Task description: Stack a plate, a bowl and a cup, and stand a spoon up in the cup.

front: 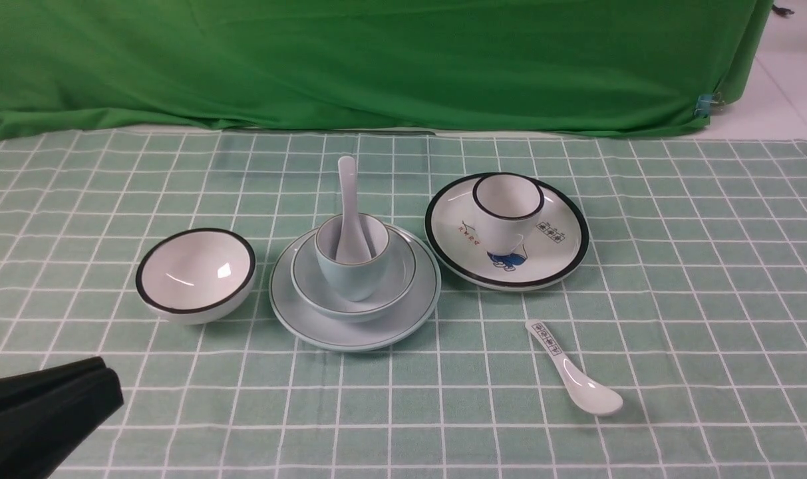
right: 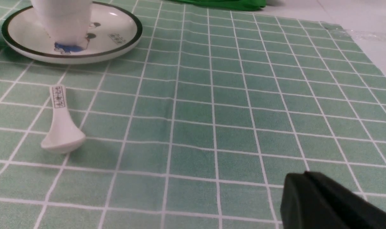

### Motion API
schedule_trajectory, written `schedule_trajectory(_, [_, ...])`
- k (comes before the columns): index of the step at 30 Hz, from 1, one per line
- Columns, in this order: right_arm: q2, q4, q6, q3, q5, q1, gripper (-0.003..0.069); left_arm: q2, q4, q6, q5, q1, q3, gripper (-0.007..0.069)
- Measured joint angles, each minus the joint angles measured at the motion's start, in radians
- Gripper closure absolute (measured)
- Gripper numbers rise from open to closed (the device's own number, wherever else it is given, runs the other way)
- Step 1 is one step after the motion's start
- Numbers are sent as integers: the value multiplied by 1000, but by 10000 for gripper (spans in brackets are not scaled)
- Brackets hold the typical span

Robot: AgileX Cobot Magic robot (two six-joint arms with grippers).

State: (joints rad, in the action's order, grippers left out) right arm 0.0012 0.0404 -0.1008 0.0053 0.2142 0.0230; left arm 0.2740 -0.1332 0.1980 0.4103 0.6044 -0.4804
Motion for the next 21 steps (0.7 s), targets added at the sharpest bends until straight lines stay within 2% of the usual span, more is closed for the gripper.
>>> schedule_trajectory(5, [0, -6, 40, 0, 2, 0, 637, 0, 0, 0, 0, 0, 0, 613])
schedule_trajectory(21, [0, -8, 43, 0, 2, 0, 593, 0, 0, 0, 0, 0, 0, 613])
